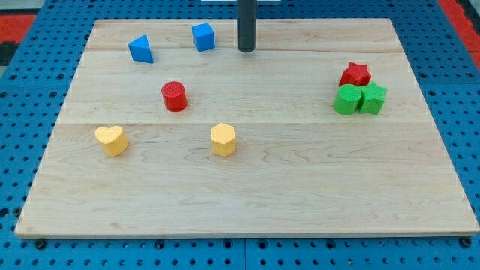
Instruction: Slide the red circle towards the group of blocks
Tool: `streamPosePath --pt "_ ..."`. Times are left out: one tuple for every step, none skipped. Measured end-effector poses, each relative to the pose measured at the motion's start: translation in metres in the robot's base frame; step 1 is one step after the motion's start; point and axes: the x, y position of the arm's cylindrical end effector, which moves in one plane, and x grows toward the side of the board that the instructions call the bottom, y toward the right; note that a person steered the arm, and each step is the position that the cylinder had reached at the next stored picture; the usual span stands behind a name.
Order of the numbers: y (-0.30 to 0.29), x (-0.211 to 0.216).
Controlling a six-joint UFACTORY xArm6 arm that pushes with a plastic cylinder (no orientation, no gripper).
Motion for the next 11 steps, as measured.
streamPosePath --pt "0.000 0.023" --pt "-0.022 0.059" --pt "-0.050 0.106" --pt "-0.078 0.160" --pt "-0.126 0.146" --pt "-0.127 0.116" --pt "-0.176 0.114" --pt "-0.137 0.085" --pt "-0.021 0.075" --pt "-0.003 0.071" --pt "-0.034 0.045"
